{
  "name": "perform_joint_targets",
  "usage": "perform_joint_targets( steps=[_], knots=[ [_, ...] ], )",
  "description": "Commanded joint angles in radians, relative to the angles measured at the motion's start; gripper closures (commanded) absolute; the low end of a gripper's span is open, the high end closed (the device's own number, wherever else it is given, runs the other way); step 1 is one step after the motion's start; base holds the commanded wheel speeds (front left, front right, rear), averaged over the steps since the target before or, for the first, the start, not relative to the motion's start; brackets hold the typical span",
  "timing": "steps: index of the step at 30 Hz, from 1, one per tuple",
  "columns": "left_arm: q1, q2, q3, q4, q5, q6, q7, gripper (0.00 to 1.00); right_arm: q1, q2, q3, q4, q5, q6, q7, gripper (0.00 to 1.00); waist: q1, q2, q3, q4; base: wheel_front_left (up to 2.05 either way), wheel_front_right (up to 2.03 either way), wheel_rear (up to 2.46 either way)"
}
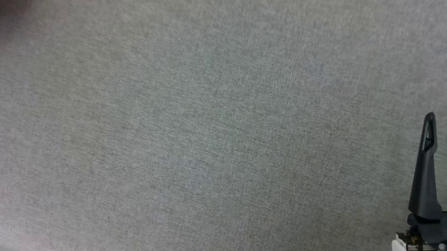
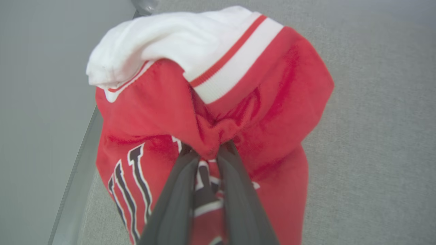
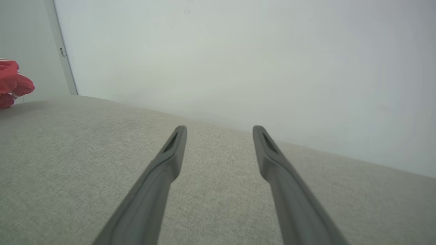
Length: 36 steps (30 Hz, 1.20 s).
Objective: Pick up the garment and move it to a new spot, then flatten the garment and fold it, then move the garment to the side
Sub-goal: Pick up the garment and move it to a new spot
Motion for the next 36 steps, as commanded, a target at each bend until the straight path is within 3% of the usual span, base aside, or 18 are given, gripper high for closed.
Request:
perform_joint_targets(
  steps=[1,11,16,27,36],
  knots=[
    [-0.024,0.019,-0.013,-0.030,-0.005,0.001,-0.006,1.00,0.002,0.004,0.007,0.013,0.015,0.000,-0.002,0.00,-0.0001,0.0000,-0.068,-0.004,0.00,0.00,0.00],
    [-0.136,0.048,-0.150,-0.262,0.034,0.000,0.027,1.00,-0.001,0.004,0.020,0.076,0.106,0.000,-0.002,0.00,-0.0001,0.0000,-0.216,-0.057,0.00,0.00,0.00],
    [-0.206,0.026,-0.213,-0.380,0.041,0.000,0.072,1.00,0.014,0.004,0.019,0.094,0.152,0.000,-0.002,0.00,-0.0001,0.0000,-0.268,-0.111,0.00,0.00,0.00],
    [-0.299,-0.099,-0.367,-0.556,0.031,0.000,0.121,1.00,0.023,0.005,0.010,0.117,0.221,0.000,-0.002,0.00,-0.0001,0.0000,-0.311,-0.251,0.00,0.00,0.00],
    [-0.227,-0.207,-0.522,-0.617,0.026,0.000,0.093,1.00,0.015,0.005,0.001,0.129,0.235,0.000,-0.002,0.00,-0.0001,0.0000,-0.296,-0.325,0.00,0.00,0.00]
  ],
)
